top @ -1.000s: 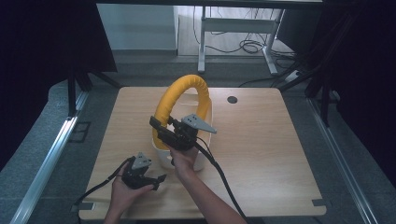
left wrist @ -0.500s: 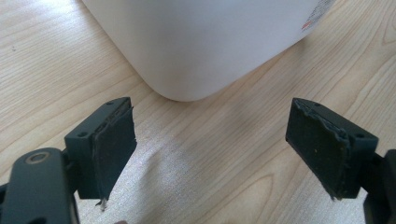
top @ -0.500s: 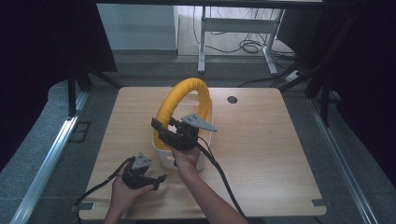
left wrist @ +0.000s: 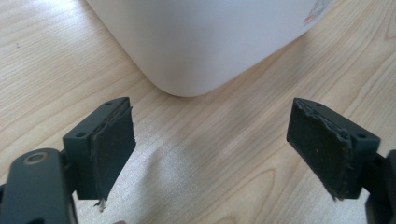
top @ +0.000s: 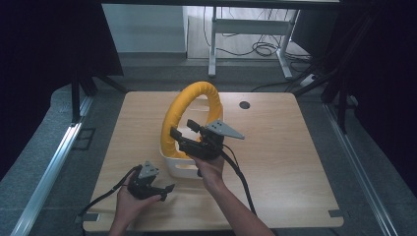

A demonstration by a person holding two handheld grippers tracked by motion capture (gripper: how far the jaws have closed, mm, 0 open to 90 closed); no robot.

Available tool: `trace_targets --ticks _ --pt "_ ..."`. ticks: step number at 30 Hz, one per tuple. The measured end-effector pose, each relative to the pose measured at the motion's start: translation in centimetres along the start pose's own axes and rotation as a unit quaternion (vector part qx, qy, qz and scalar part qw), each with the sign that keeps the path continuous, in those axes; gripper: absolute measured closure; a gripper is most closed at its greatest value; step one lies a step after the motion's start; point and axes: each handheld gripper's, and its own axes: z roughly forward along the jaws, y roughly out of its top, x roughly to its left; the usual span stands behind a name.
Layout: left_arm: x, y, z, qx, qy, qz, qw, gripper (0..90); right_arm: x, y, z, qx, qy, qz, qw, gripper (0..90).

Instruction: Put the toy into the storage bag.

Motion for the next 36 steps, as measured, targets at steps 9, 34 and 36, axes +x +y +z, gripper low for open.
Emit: trace_targets --ticks 9,34,36 --pt "0.0 0.0 0.0 0.002 0.004 -0.001 1.0000 15.2 -2.3 0.2 -3.4 -0.011 -0.013 -0.009 0.9998 34.3" --pt "-0.2 -0.1 0.2 0.008 0.004 0.001 1.0000 15.2 -13.1 -3.3 -12.9 0.012 -0.151 -0.015 0.9883 38.6" --pt "-0.2 -0.1 0.2 0.008 0.004 0.001 1.0000 15.2 -13.2 -3.4 -13.0 0.010 -0.152 -0.012 0.9882 38.9"
